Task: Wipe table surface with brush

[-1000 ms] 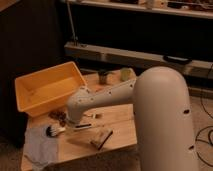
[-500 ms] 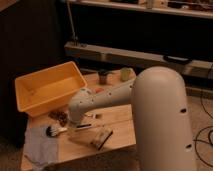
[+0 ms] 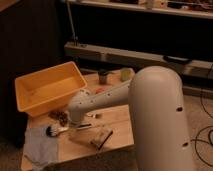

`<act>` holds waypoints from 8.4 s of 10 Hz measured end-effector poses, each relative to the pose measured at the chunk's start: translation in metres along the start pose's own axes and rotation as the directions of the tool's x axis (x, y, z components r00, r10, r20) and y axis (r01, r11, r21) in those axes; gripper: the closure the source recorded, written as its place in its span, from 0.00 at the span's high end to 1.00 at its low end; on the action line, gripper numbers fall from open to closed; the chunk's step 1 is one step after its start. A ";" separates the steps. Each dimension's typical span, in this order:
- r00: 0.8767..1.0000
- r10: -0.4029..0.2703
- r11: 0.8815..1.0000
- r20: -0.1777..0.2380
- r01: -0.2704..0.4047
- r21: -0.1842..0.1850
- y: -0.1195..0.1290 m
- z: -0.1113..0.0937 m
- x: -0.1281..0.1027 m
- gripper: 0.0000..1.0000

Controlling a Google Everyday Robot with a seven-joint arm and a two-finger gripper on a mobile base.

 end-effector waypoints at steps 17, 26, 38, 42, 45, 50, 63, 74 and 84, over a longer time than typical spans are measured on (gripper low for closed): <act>0.945 0.326 0.926 -0.025 -0.324 -0.194 -0.020 -0.145 0.014 0.00; 0.872 0.440 0.876 -0.215 -0.470 -0.110 -0.009 -0.187 0.076 0.00; 0.734 0.664 0.739 -0.144 -0.673 -0.020 -0.068 -0.168 0.110 0.00; 0.724 0.682 0.723 -0.104 -0.689 -0.050 -0.076 -0.158 0.096 0.00; 0.735 0.674 0.727 -0.065 -0.677 -0.114 -0.074 -0.151 0.080 0.00; 0.799 0.600 0.776 -0.039 -0.594 -0.212 -0.041 -0.147 0.042 0.00; 0.810 0.524 0.793 -0.262 -0.576 -0.196 0.014 -0.162 0.106 0.00; 0.712 0.690 0.702 -0.134 -0.702 -0.119 -0.064 -0.163 0.111 0.00; 0.819 0.559 0.785 -0.128 -0.573 -0.237 -0.022 -0.150 0.047 0.00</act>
